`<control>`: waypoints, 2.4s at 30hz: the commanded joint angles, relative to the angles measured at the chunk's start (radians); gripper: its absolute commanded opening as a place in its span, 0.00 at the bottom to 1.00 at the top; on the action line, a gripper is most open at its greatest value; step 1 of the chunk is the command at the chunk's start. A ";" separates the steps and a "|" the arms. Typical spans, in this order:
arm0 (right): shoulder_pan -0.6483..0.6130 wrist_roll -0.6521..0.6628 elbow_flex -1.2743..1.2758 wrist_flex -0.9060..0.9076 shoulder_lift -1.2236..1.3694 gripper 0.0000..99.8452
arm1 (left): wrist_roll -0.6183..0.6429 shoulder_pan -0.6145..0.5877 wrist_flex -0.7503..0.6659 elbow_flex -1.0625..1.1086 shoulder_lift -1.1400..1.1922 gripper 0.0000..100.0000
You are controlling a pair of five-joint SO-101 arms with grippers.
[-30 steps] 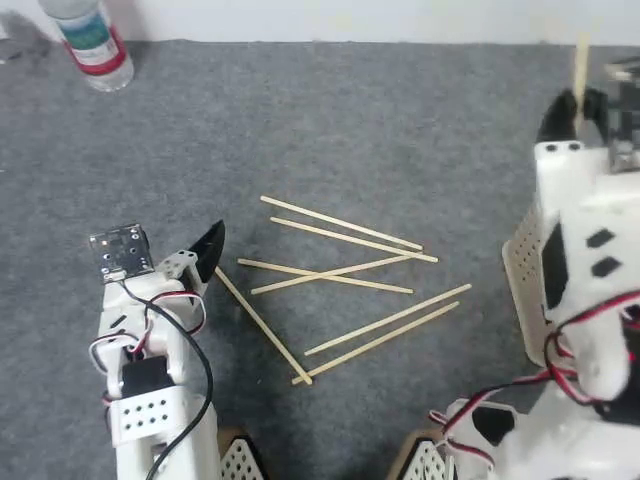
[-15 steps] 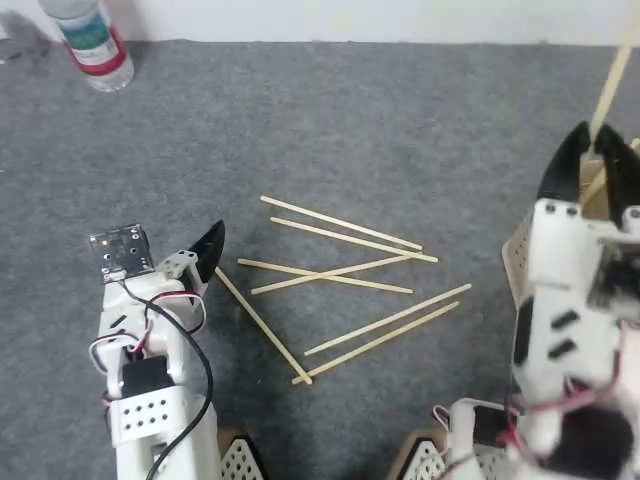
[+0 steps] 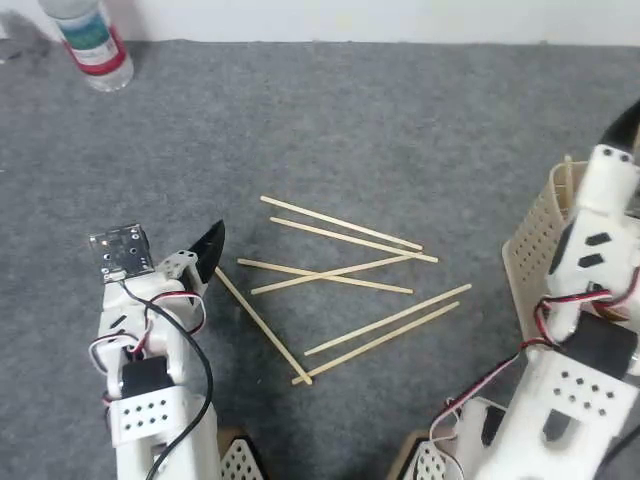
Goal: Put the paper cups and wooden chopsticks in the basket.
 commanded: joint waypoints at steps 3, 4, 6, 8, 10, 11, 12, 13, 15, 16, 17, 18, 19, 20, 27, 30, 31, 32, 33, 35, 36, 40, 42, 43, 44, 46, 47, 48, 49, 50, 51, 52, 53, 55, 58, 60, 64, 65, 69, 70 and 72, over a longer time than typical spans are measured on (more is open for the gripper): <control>0.019 0.020 0.101 -0.131 -0.018 0.01 | -0.008 0.008 -0.023 -0.005 -0.012 0.39; 0.019 0.034 0.121 -0.154 -0.025 0.01 | -0.008 0.008 -0.023 -0.005 -0.012 0.39; 0.019 0.044 0.158 -0.188 -0.045 0.01 | -0.008 0.008 -0.023 -0.005 -0.012 0.39; 0.018 0.044 0.175 -0.208 -0.056 0.01 | -0.008 0.008 -0.023 -0.005 -0.012 0.39; 0.018 0.044 0.176 -0.216 -0.056 0.01 | -0.008 0.008 -0.023 -0.005 -0.012 0.39; 0.018 0.044 0.176 -0.219 -0.053 0.01 | -0.008 0.008 -0.023 -0.005 -0.012 0.39; 0.018 0.044 0.180 -0.226 -0.050 0.01 | -0.008 0.008 -0.023 -0.005 -0.012 0.39; 0.018 0.043 0.180 -0.229 -0.050 0.01 | -0.008 0.008 -0.023 -0.005 -0.012 0.39; 0.016 0.043 0.180 -0.228 -0.050 0.01 | -0.008 0.008 -0.023 -0.005 -0.012 0.39; 0.016 0.043 0.180 -0.226 -0.050 0.01 | -0.008 0.008 -0.023 -0.005 -0.012 0.39; 0.016 0.043 0.180 -0.225 -0.050 0.01 | -0.008 0.008 -0.023 -0.005 -0.012 0.39; 0.016 0.043 0.180 -0.225 -0.050 0.01 | -0.008 0.008 -0.023 -0.005 -0.012 0.39; 0.016 0.043 0.180 -0.222 -0.051 0.01 | -0.008 0.008 -0.023 -0.005 -0.012 0.39; 0.016 0.043 0.180 -0.222 -0.051 0.01 | -0.008 0.008 -0.023 -0.005 -0.012 0.39; 0.016 0.043 0.180 -0.220 -0.051 0.01 | -0.008 0.008 -0.023 -0.005 -0.012 0.39; 0.016 0.038 0.181 -0.219 -0.051 0.08 | -0.008 0.008 -0.023 -0.005 -0.012 0.39; 0.016 0.038 0.181 -0.219 -0.051 0.11 | -0.008 0.008 -0.023 -0.005 -0.012 0.39; 0.016 0.038 0.181 -0.219 -0.051 0.14 | -0.008 0.008 -0.023 -0.005 -0.012 0.39; 0.016 0.040 0.181 -0.219 -0.051 0.16 | -0.008 0.008 -0.023 -0.005 -0.012 0.39; 0.016 0.043 0.181 -0.219 -0.051 0.16 | -0.008 0.008 -0.023 -0.005 -0.012 0.39; 0.016 0.043 0.181 -0.219 -0.051 0.16 | -0.008 0.008 -0.023 -0.005 -0.012 0.39; 0.016 0.044 0.184 -0.216 -0.051 0.13 | -0.008 0.008 -0.023 -0.005 -0.012 0.39; 0.015 0.044 0.198 -0.211 -0.059 0.13 | -0.008 0.008 -0.023 -0.005 -0.012 0.39; 0.015 0.044 0.203 -0.209 -0.059 0.12 | -0.008 0.008 -0.023 -0.005 -0.012 0.39; 0.015 0.044 0.204 -0.211 -0.059 0.12 | -0.008 0.008 -0.023 -0.005 -0.012 0.39; 0.015 0.044 0.204 -0.209 -0.053 0.12 | -0.008 0.008 -0.023 -0.005 -0.012 0.39; 0.015 0.044 0.204 -0.209 -0.051 0.12 | -0.008 0.008 -0.023 -0.005 -0.012 0.39; 0.015 0.044 0.204 -0.209 -0.051 0.12 | -0.008 0.008 -0.023 -0.005 -0.012 0.39; 0.015 0.044 0.204 -0.209 -0.051 0.12 | -0.008 0.008 -0.023 -0.005 -0.012 0.39; 0.015 0.044 0.204 -0.209 -0.051 0.12 | -0.008 0.008 -0.023 -0.005 -0.012 0.39; 0.013 0.044 0.203 -0.206 -0.051 0.12 | -0.008 0.008 -0.023 -0.005 -0.012 0.39; 0.004 0.044 0.203 -0.205 -0.051 0.12 | -0.008 0.008 -0.023 -0.005 -0.012 0.39; -0.016 0.044 0.203 -0.194 -0.058 0.12 | -0.008 0.008 -0.023 -0.005 -0.012 0.39; -0.065 0.060 0.166 -0.093 -0.061 0.12 | -0.008 0.008 -0.023 -0.005 -0.012 0.39; -0.234 0.198 0.020 0.179 -0.036 0.12 | -0.008 0.008 -0.023 -0.005 -0.012 0.39; -0.397 0.342 -0.078 0.363 0.015 0.12 | -0.008 0.008 -0.023 -0.005 -0.012 0.39; -0.639 0.476 -0.290 0.691 0.211 0.12 | -0.008 0.008 -0.023 -0.005 -0.012 0.39; -0.667 0.474 -0.345 0.753 0.269 0.12 | -0.008 0.008 -0.023 -0.005 -0.012 0.39; -0.714 0.483 -0.522 0.918 0.509 0.12 | -0.008 0.008 -0.023 -0.005 -0.012 0.39; -0.722 0.493 -0.551 0.943 0.562 0.12 | -0.008 0.008 -0.023 -0.005 -0.012 0.39; -0.743 0.545 -0.583 0.969 0.661 0.12 | -0.008 0.008 -0.023 -0.007 -0.012 0.39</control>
